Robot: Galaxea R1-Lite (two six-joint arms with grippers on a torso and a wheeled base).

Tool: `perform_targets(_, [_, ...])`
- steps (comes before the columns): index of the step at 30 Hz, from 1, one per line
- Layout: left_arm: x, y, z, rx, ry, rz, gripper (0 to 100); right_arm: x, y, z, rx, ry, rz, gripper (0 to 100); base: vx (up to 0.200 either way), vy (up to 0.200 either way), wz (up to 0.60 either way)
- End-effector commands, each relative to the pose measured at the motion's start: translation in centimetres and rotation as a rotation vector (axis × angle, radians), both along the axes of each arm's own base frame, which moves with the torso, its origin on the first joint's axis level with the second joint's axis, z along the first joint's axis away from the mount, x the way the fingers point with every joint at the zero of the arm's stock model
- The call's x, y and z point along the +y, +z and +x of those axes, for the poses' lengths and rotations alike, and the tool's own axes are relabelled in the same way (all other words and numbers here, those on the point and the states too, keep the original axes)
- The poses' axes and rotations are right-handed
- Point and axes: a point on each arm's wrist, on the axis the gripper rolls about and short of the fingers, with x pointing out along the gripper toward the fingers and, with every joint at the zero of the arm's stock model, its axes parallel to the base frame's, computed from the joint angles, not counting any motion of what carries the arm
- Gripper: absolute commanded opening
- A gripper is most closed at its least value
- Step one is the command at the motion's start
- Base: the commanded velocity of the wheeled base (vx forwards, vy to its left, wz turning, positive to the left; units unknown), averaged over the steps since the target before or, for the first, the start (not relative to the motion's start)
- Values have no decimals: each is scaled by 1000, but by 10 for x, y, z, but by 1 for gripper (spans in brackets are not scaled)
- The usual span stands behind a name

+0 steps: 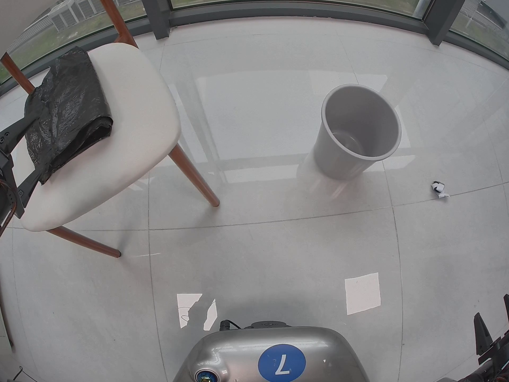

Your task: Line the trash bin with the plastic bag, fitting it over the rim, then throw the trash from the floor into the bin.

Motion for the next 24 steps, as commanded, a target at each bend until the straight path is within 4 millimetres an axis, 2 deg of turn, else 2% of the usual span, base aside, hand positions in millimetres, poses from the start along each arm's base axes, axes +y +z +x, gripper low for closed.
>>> perform_targets(1, [-16, 0, -6, 8, -108, -11, 100, 0, -4, 1, 18, -3, 2, 100, 0, 0, 0])
perform_targets(7, [-45, 5, -15, 21, -342, -112, 100, 0, -4, 1, 13, 2, 6, 100, 0, 0, 0])
perform_targets(11, [-49, 4, -11, 38, -365, -117, 100, 0, -4, 1, 10, 0, 8, 100, 0, 0, 0])
perform_targets(16, [-55, 1, 14, 90, -359, -120, 100, 0, -5, -1, -9, 2, 7, 100, 0, 0, 0])
perform_targets(23, [-58, -6, 31, 115, -318, -115, 100, 0, -5, -1, -13, 3, 7, 100, 0, 0, 0])
perform_targets(24, [-60, -10, 39, 123, -302, -116, 100, 0, -5, -1, -13, 3, 7, 100, 0, 0, 0])
